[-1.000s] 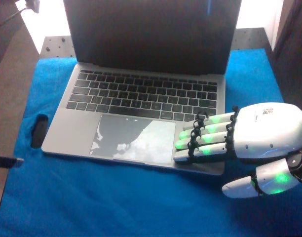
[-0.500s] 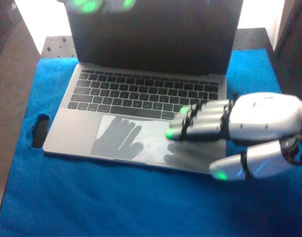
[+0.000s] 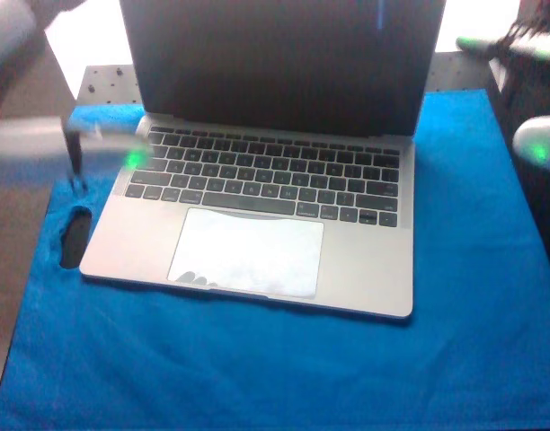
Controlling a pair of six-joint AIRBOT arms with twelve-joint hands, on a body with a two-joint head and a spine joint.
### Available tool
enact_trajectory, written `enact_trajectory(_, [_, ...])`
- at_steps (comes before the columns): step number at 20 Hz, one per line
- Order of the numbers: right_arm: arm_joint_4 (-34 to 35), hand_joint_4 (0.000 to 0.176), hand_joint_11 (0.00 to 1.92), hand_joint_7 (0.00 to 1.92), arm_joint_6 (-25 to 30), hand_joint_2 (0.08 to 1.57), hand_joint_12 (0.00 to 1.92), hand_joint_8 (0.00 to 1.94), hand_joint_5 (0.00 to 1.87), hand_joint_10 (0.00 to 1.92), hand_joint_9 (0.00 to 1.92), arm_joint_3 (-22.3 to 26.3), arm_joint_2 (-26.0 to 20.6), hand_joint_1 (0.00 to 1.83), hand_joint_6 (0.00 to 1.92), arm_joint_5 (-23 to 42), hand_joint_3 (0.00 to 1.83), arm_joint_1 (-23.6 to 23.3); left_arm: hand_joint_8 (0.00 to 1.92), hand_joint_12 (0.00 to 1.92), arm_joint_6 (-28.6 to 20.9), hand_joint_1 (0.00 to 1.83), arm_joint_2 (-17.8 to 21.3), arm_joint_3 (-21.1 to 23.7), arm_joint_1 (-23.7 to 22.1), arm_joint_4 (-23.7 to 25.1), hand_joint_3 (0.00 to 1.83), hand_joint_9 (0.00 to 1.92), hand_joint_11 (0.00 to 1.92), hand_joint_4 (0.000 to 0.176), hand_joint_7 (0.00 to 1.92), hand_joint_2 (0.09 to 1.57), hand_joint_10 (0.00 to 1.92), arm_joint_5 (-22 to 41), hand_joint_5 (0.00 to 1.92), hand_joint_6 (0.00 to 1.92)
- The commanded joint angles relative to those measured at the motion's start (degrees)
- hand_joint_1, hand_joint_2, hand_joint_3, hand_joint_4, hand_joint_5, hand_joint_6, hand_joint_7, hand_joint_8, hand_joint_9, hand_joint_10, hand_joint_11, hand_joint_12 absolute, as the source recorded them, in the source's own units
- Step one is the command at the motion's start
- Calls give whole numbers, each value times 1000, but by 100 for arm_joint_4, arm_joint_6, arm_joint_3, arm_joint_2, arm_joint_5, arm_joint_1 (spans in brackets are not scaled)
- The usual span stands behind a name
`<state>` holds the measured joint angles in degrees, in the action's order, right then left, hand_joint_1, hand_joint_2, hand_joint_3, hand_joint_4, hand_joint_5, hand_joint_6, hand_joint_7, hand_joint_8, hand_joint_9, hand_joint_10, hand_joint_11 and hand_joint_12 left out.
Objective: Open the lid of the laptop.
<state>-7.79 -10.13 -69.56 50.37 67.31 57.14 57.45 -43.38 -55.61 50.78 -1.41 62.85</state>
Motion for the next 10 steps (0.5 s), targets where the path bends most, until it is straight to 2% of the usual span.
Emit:
enact_trajectory(1, [646,9,0,55,14,1343,0,4,109,0,3,1,70,190,13,1456,0,102,1,0,12,635,-11,28,135,-359,7,0,0,0,4,1007,0,1248,0,0])
enact_trajectory(2, [1028,12,0,58,11,1390,0,3,139,0,0,5,132,164,15,1858,5,306,4,16,12,516,-84,90,380,-541,6,3,35,0,13,1007,1,1574,7,2])
enact_trajectory(4, [2062,0,0,1,12,1464,0,0,72,0,0,101,386,77,5,2924,18,886,0,1,6,421,-375,248,958,-960,18,0,3,0,0,1044,0,2322,0,0])
enact_trajectory(5, [2237,3,0,0,12,1450,0,0,67,0,0,144,435,58,4,3094,8,1030,0,0,-15,409,-458,281,1091,-1066,12,0,0,0,0,1093,0,2495,0,0])
enact_trajectory(6, [2433,4,0,5,12,1410,0,1,85,0,0,209,471,117,8,3286,0,1178,0,0,-58,431,-546,317,1240,-1215,17,0,0,0,0,1127,0,2744,0,0])
enact_trajectory(7, [2642,0,0,22,12,1407,0,8,91,0,0,305,499,129,9,3364,0,1352,0,0,-167,401,-658,365,1446,-1350,18,0,0,0,0,1145,0,3055,0,0])
enact_trajectory(8, [2663,0,0,26,12,1411,0,6,100,0,0,324,504,120,8,3364,0,1387,0,0,-191,385,-679,405,1551,-1394,19,0,0,0,0,1164,0,3189,0,0])
enact_trajectory(10, [2662,0,0,39,12,1410,0,4,98,0,0,323,512,152,1,3364,0,1396,0,0,-190,468,-637,513,1801,-1453,10,0,0,0,0,1221,0,3339,0,0])
